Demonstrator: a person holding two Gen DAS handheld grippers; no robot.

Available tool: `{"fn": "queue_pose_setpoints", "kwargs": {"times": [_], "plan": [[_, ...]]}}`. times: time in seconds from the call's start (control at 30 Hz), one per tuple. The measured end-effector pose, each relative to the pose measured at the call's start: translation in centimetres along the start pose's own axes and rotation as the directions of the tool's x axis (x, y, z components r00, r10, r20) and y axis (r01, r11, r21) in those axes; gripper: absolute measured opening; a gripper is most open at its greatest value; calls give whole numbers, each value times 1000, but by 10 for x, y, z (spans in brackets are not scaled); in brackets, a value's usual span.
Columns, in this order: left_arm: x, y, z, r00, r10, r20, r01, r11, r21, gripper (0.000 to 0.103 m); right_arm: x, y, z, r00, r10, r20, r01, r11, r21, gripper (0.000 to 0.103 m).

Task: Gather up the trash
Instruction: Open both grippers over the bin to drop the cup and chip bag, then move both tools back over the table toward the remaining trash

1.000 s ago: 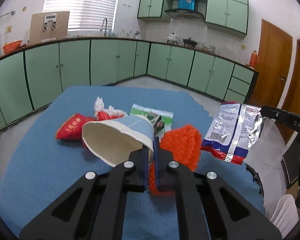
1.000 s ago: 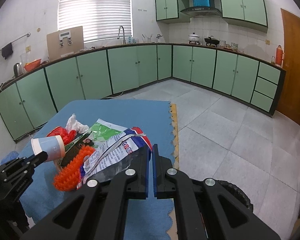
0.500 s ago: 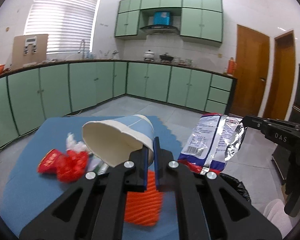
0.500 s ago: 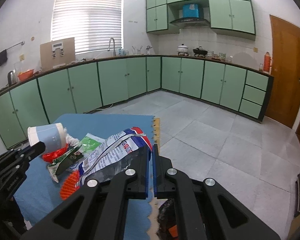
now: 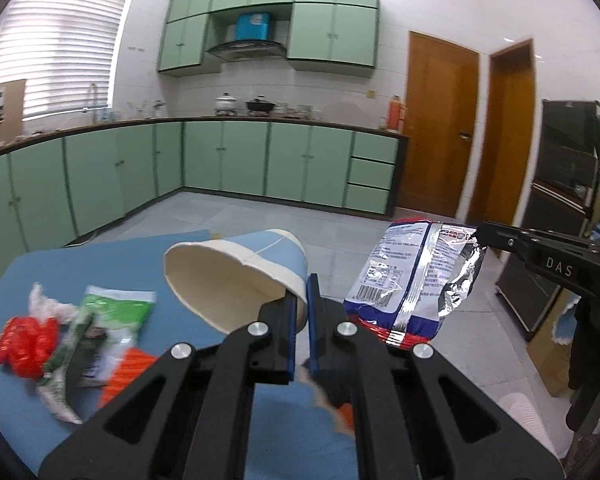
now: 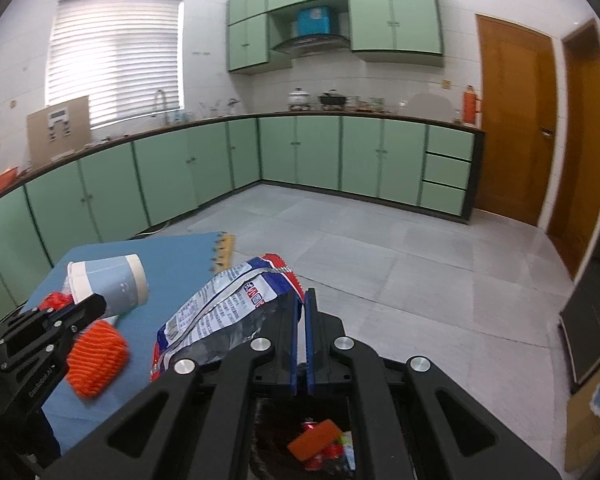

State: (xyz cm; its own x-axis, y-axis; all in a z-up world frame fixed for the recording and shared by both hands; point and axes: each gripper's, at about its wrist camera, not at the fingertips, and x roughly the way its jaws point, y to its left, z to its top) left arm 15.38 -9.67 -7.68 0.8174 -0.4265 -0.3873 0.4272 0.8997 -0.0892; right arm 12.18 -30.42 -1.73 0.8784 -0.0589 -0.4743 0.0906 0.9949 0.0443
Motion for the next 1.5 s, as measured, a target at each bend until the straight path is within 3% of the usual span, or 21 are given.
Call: {"fn": "queue_pose_setpoints", "kwargs": {"times": [0.3, 0.5, 0.63, 0.67, 0.77, 0.83, 1.0, 1.13, 1.2, 1.5], "plan": [[44, -57, -17, 991, -121, -52, 123, 992, 33, 4, 4, -57, -24, 994, -94, -54, 98, 993, 72, 3], [74, -80, -31, 983, -161, -91, 166, 985, 41, 4, 19, -83, -44, 983, -151, -103, 160, 983, 85, 3], [88, -90, -38, 977, -180, -115, 186, 982, 43, 6, 32, -94, -51, 981, -142, -129, 156, 982, 105, 5], [91, -91, -41, 975, -186, -120, 192, 980, 44, 8, 35, -95, -52, 981, -137, -137, 152, 983, 106, 7], [96, -91, -44, 973, -188, -133, 195, 980, 42, 32, 42, -98, -57, 980, -126, -152, 144, 983, 117, 11], [98, -91, -46, 973, -188, -137, 195, 980, 41, 33, 43, -100, -63, 980, -120, -161, 142, 981, 130, 15], [96, -85, -42, 975, -179, -133, 185, 982, 40, 36, 42, -106, -67, 980, -110, -166, 137, 978, 160, 36], [86, -75, -33, 982, -158, -105, 162, 986, 33, 41, 34, -101, -59, 983, -118, -137, 139, 979, 151, 44], [79, -69, -29, 986, -141, -88, 144, 989, 29, 44, 28, -96, -53, 986, -123, -113, 139, 979, 148, 55], [32, -14, -8, 1000, -21, -20, 21, 1000, -10, 60, 9, -50, -25, 997, -76, -20, 78, 992, 100, 85]]}}
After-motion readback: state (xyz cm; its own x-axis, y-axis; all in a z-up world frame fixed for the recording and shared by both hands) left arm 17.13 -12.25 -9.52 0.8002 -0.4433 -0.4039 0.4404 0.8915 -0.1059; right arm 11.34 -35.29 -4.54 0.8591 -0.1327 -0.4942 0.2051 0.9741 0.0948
